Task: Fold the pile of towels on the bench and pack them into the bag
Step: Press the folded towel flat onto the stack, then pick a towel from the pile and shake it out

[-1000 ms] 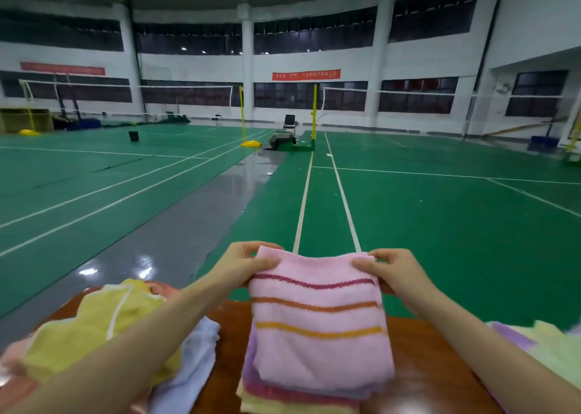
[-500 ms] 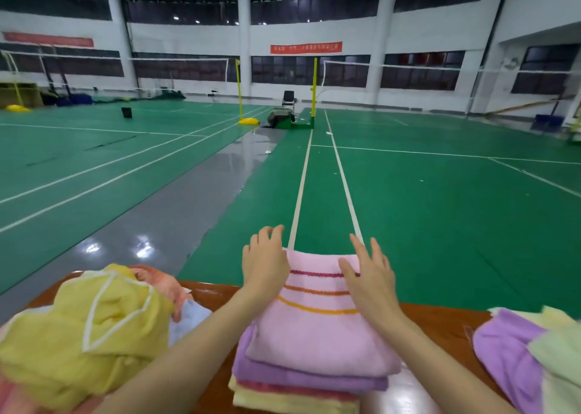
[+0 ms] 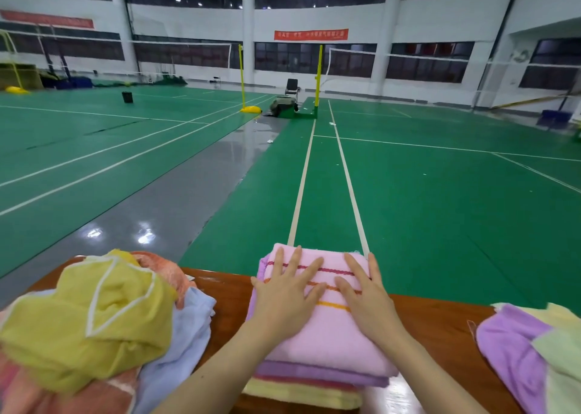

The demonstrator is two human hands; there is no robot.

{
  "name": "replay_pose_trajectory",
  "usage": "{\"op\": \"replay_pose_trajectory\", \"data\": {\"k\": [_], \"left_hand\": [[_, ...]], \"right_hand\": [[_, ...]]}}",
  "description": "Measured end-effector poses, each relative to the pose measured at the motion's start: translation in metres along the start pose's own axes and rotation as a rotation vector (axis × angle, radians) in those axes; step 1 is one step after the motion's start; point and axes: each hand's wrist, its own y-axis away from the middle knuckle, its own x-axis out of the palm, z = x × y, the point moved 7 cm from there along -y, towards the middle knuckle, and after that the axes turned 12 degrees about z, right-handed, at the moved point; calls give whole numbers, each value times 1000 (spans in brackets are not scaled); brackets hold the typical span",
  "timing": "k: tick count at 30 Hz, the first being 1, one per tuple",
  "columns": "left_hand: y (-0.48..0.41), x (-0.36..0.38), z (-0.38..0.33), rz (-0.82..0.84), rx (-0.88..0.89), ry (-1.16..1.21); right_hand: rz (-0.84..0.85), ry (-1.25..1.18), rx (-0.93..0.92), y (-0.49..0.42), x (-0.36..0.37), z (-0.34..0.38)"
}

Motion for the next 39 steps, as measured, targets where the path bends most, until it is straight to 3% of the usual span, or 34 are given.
{"op": "replay_pose_trajectory", "data": {"k": [13, 29, 33, 36, 39], "left_hand": [[6, -1, -5, 14, 54, -5], [3, -16, 42, 30, 86, 20], [6, -24, 60, 74, 70, 68], [17, -41, 78, 87, 79, 156], [37, -77, 130, -86, -16, 185]], "right_hand": [[83, -595, -36, 6, 2, -19], [8, -575, -116, -9, 32, 18], [31, -395, -2, -17, 37, 31], [-66, 21, 115, -14, 27, 58], [-183, 313, -115, -1, 39, 136]]}}
